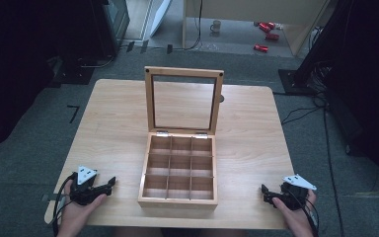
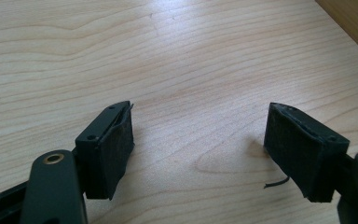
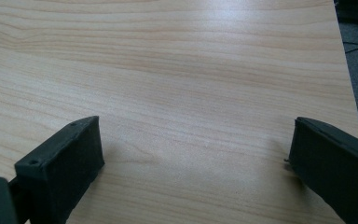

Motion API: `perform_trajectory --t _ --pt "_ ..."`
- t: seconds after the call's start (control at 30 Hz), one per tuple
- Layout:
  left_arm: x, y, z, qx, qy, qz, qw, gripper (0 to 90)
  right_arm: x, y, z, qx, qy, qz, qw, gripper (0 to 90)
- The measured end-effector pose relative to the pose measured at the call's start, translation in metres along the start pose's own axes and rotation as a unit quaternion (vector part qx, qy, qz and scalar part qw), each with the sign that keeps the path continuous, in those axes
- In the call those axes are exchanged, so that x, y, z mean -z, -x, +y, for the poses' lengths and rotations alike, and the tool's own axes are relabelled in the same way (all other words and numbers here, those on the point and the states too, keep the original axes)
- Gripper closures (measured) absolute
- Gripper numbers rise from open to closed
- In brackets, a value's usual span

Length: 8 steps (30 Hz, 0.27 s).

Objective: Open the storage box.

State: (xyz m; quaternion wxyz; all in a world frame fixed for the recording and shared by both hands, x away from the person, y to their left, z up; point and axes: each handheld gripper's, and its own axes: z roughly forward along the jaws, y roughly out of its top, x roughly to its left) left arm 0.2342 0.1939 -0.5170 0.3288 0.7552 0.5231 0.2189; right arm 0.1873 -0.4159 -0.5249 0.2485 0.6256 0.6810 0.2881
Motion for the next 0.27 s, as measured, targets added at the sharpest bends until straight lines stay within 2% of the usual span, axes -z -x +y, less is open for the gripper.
perform_trajectory --t 0.27 --pt "-0.0001 0.0004 0.0001 -0.002 -0.001 0.002 1.0000 24.7 -0.0002 -0.0005 -0.0003 -0.001 0.002 -0.001 1.0000 2.0"
